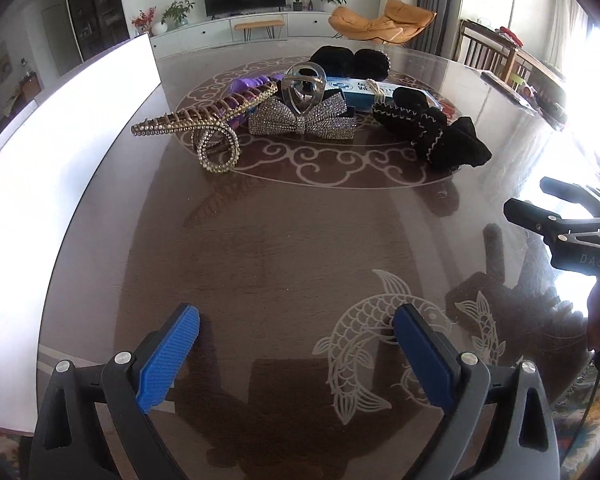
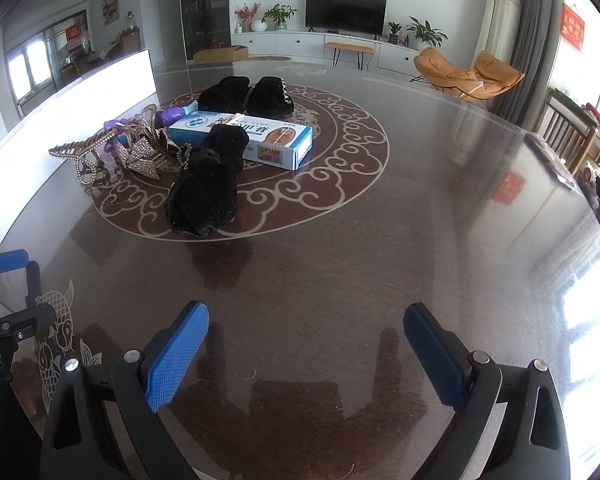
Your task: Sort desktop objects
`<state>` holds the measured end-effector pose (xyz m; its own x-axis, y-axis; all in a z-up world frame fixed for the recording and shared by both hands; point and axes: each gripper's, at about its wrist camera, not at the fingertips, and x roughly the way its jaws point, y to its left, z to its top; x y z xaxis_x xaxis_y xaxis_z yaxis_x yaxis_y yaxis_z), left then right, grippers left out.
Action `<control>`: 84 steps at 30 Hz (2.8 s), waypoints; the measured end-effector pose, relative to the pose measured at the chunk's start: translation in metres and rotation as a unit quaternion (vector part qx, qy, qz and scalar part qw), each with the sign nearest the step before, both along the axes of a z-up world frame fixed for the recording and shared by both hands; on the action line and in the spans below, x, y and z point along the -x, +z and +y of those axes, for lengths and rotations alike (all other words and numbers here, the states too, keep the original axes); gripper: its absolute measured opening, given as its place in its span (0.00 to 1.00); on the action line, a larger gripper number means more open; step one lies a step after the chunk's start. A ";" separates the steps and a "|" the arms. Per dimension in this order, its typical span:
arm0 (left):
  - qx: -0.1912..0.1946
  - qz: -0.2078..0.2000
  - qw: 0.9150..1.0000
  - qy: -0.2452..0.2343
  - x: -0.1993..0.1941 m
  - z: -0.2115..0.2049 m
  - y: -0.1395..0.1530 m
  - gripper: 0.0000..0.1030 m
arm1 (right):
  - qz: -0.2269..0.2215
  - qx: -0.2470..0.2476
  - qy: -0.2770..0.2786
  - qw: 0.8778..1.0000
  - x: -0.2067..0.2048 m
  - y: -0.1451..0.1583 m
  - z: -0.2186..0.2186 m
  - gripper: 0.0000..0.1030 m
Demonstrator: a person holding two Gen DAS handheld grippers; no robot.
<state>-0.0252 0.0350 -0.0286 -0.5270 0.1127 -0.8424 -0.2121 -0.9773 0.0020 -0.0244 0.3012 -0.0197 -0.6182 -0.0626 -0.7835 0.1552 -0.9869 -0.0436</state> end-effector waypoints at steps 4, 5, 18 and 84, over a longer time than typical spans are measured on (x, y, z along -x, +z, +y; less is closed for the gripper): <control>0.000 0.005 1.000 0.002 -0.002 -0.003 0.001 0.96 | -0.013 0.001 0.002 1.000 0.004 -0.004 -0.001 0.96; -0.001 0.006 1.000 0.003 -0.002 -0.003 0.001 0.97 | -0.017 0.002 0.001 1.000 0.005 -0.005 -0.001 0.96; -0.006 0.028 1.000 0.012 -0.006 -0.007 0.001 1.00 | -0.033 0.013 -0.007 0.999 0.011 -0.008 0.002 1.00; -0.004 0.017 0.998 0.061 0.066 -0.026 0.002 1.00 | -0.033 0.013 -0.006 0.999 0.011 -0.010 0.002 1.00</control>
<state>-0.0910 0.0094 -0.0265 -0.5658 0.0536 -0.8228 -0.0918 -0.9958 -0.0017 -0.0358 0.3037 -0.0295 -0.5658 -0.0755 -0.8211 0.1442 -0.9895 -0.0085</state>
